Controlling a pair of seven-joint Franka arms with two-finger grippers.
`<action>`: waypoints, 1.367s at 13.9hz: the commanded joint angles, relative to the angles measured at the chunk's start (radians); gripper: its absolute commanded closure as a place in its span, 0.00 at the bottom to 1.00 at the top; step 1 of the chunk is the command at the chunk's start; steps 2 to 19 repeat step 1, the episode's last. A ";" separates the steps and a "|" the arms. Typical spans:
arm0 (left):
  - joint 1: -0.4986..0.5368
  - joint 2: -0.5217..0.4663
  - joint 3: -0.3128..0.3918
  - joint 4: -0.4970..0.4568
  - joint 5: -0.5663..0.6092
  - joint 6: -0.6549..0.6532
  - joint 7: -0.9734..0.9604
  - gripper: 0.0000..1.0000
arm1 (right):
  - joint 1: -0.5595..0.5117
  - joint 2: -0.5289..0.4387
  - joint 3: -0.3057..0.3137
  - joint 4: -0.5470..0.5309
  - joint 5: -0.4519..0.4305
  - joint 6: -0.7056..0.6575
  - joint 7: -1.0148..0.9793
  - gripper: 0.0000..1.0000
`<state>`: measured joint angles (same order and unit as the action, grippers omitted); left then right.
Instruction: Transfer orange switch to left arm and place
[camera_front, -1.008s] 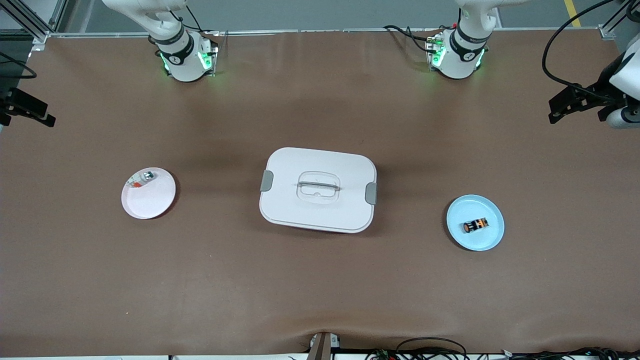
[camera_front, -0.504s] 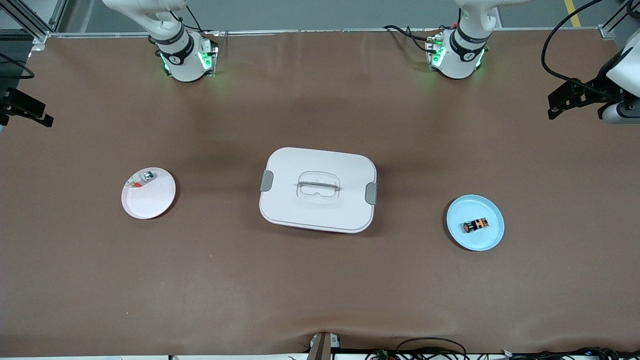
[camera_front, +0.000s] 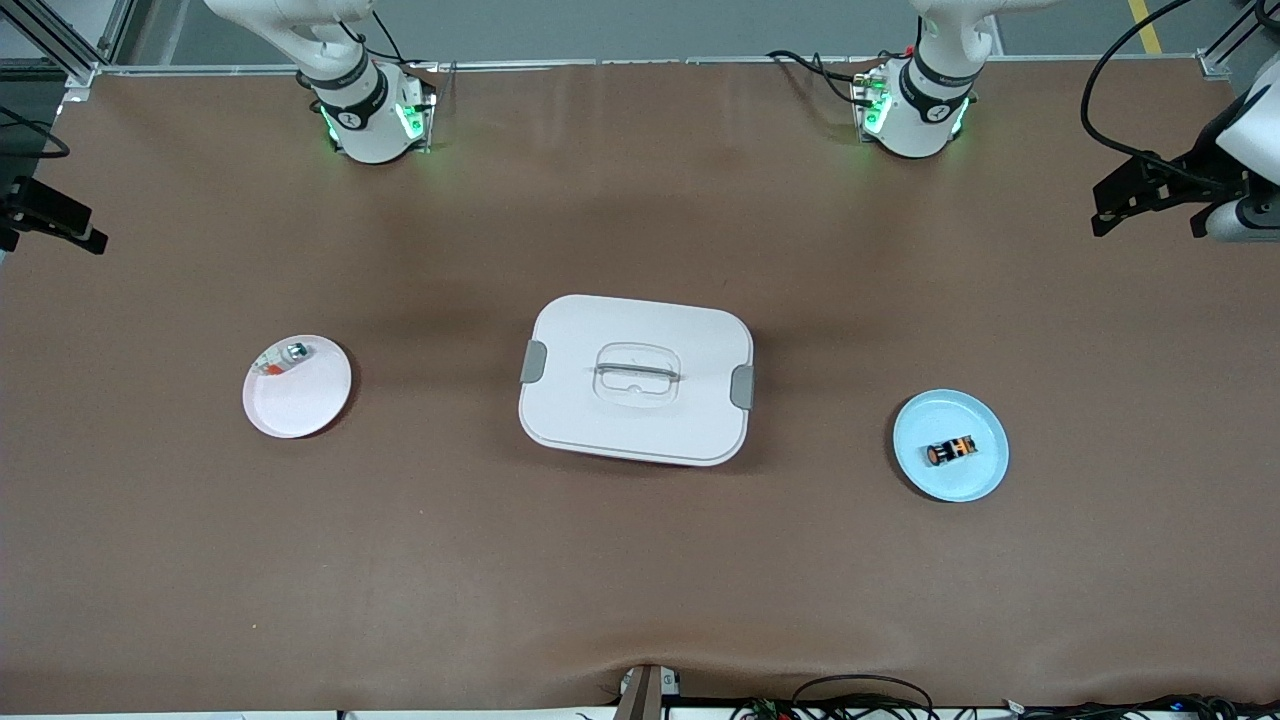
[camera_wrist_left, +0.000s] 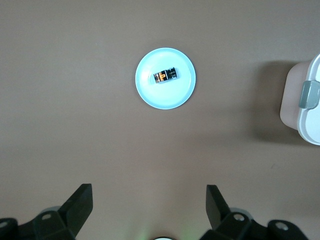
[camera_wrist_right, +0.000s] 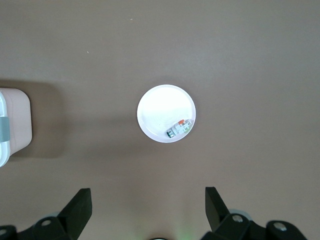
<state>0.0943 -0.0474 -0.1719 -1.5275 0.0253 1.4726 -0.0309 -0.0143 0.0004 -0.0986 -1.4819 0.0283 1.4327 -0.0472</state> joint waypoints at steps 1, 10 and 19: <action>0.002 -0.012 0.006 0.007 -0.019 -0.017 0.006 0.00 | -0.016 -0.020 0.011 -0.021 0.004 0.012 -0.013 0.00; 0.002 -0.012 0.006 0.007 -0.019 -0.017 0.006 0.00 | -0.016 -0.020 0.011 -0.021 0.004 0.012 -0.013 0.00; 0.002 -0.012 0.006 0.007 -0.019 -0.017 0.006 0.00 | -0.016 -0.020 0.011 -0.021 0.004 0.012 -0.013 0.00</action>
